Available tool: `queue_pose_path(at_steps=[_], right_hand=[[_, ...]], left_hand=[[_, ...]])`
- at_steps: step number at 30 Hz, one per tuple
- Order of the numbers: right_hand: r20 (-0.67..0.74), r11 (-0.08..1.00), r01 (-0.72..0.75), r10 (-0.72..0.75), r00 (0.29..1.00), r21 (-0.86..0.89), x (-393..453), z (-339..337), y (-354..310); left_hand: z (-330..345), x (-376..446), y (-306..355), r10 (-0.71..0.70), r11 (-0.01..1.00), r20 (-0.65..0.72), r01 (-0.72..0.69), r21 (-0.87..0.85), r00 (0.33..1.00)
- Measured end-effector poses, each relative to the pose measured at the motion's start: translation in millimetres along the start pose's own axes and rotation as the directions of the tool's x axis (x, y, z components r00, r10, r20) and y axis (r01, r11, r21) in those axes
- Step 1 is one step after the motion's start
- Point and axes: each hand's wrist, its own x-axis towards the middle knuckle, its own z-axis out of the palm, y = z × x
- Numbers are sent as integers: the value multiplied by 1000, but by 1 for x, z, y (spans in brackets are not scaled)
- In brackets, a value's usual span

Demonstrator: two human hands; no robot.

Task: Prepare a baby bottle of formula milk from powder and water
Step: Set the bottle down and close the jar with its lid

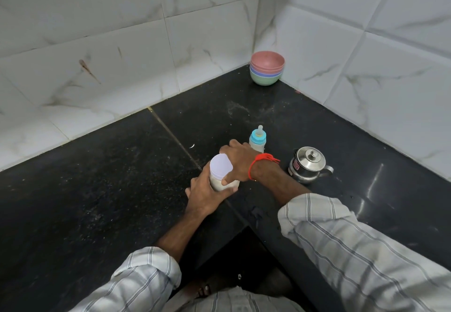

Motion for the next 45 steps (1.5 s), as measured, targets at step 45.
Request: queue_pose_path(at_steps=[45], right_hand=[[85, 984, 177, -175, 981, -17, 2, 1, 11]], left_hand=[[0, 2, -1, 0, 998, 23, -1, 65, 1000]])
